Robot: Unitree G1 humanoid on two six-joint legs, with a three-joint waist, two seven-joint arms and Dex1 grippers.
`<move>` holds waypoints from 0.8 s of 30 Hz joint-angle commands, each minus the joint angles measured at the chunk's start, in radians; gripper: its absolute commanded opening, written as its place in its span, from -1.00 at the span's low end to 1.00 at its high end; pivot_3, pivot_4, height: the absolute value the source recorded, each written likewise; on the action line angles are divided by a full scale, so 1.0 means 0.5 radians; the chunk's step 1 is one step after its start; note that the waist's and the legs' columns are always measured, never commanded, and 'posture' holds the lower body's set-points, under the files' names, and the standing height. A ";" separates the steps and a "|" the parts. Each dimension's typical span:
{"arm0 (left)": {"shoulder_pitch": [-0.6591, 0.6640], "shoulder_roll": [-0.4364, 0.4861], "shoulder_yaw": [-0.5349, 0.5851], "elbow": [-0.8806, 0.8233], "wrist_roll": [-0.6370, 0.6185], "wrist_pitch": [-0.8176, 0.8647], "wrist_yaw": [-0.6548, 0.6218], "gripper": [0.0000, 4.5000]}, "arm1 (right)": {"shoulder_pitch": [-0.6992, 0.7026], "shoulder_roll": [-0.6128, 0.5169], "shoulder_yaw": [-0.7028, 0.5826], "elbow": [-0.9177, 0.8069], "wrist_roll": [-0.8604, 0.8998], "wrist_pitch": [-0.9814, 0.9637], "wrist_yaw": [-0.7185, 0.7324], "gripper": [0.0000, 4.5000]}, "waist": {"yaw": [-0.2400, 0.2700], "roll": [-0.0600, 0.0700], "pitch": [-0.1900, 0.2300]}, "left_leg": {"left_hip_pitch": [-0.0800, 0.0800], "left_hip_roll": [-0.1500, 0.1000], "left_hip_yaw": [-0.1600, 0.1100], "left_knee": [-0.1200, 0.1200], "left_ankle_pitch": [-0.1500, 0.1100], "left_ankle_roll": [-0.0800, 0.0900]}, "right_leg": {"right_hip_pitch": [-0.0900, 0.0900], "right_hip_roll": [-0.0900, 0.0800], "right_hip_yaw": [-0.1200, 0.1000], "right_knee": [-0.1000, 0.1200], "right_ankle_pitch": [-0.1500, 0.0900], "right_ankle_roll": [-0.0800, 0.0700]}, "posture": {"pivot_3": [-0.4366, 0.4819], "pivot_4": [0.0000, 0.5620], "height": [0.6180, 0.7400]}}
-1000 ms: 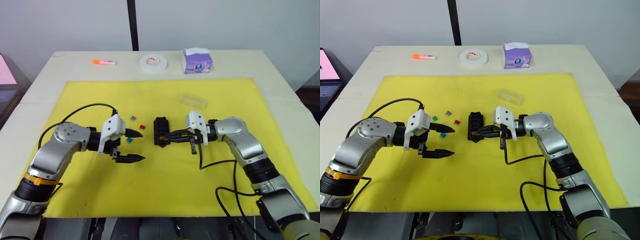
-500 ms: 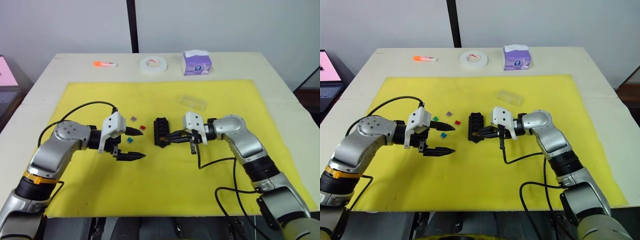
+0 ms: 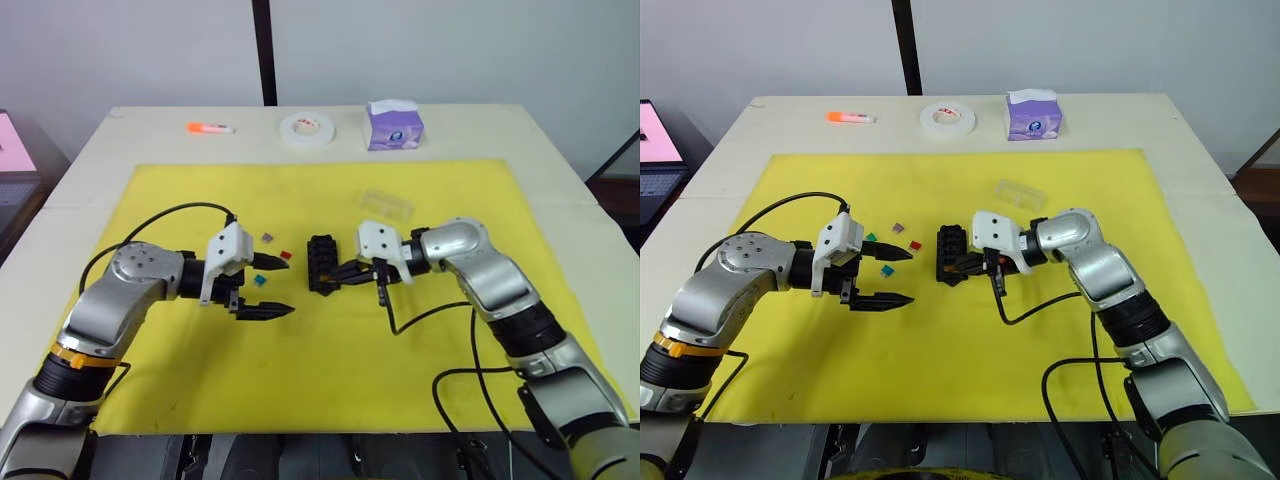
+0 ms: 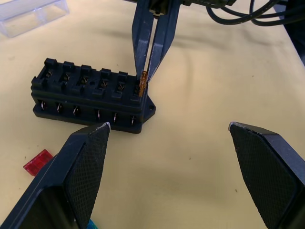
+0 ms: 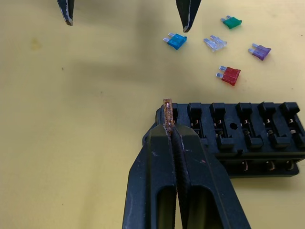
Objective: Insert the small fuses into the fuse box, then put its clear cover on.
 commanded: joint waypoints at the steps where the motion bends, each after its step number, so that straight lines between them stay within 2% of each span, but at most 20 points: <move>1: 0.012 -0.002 0.053 -0.046 -0.041 0.005 0.005 0.87 | -0.053 -0.038 0.013 -0.071 -0.047 -0.006 -0.001 -1.00 | 0.000 0.000 0.000 | 0.000 0.000 0.000 0.000 0.000 0.000 | 0.000 0.000 0.000 0.000 0.000 0.000 | -0.05 -0.47 1.00; 24: 0.050 -0.016 0.063 -0.045 -0.067 0.001 0.034 0.87 | -0.120 -0.058 0.126 -0.126 -0.170 0.080 -0.033 -1.00 | -0.001 0.000 0.000 | 0.000 0.000 0.000 0.000 0.000 0.000 | 0.000 0.000 0.000 0.000 0.000 0.000 | -0.05 -0.47 1.00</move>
